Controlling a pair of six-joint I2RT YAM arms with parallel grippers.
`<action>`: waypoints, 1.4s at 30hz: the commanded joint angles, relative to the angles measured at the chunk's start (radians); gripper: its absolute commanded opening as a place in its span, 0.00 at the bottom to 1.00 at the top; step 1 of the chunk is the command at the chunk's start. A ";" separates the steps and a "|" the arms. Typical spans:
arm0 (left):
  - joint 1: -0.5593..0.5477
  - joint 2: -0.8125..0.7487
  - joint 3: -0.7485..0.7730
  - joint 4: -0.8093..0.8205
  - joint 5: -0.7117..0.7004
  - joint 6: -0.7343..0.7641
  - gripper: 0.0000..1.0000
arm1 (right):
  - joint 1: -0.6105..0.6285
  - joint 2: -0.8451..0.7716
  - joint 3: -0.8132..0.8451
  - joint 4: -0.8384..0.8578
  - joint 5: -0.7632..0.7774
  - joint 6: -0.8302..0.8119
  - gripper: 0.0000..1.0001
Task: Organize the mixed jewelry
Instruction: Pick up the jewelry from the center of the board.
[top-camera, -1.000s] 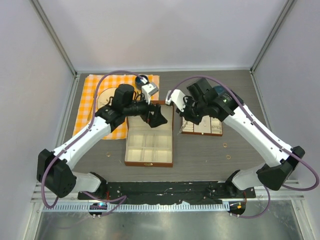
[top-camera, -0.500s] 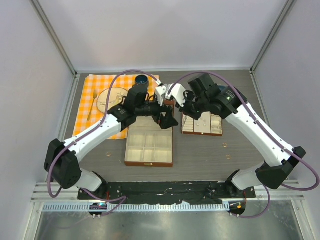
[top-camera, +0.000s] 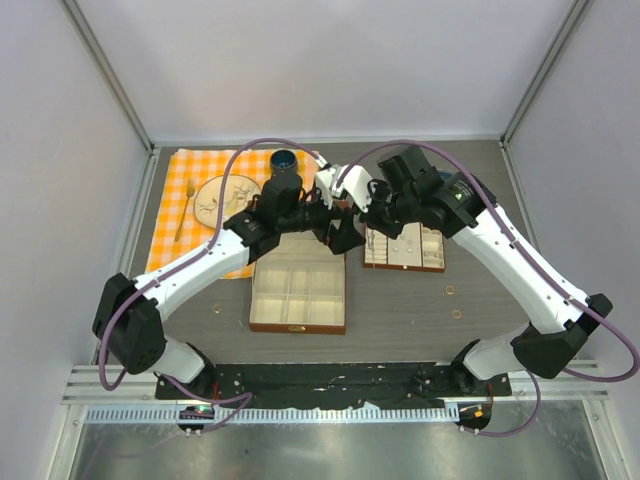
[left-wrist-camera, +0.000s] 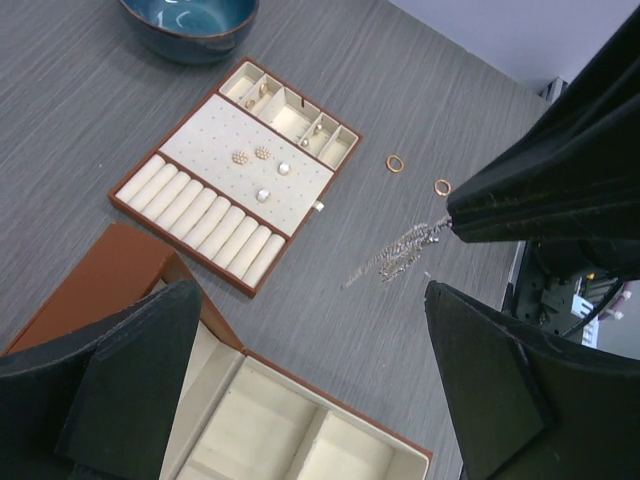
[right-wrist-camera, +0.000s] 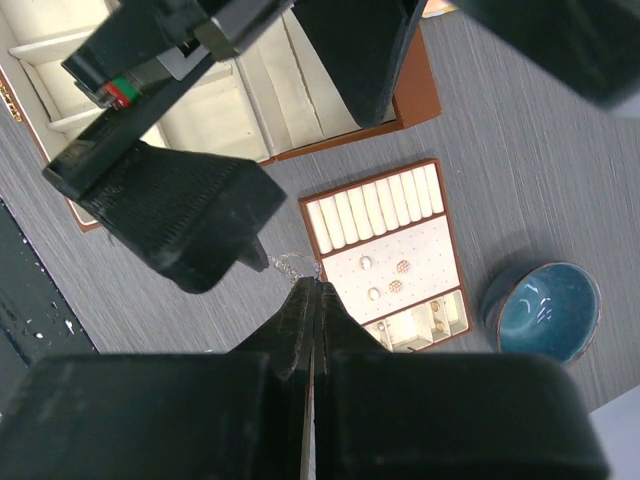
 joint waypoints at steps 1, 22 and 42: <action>-0.018 0.008 0.016 0.096 -0.060 -0.043 1.00 | -0.001 -0.013 0.039 0.016 0.005 0.021 0.01; -0.022 -0.007 -0.043 0.184 -0.192 -0.122 0.99 | -0.001 -0.025 0.027 0.022 0.033 0.030 0.01; -0.062 -0.037 -0.049 0.140 -0.265 -0.183 0.99 | -0.004 -0.029 0.022 0.010 -0.001 0.041 0.01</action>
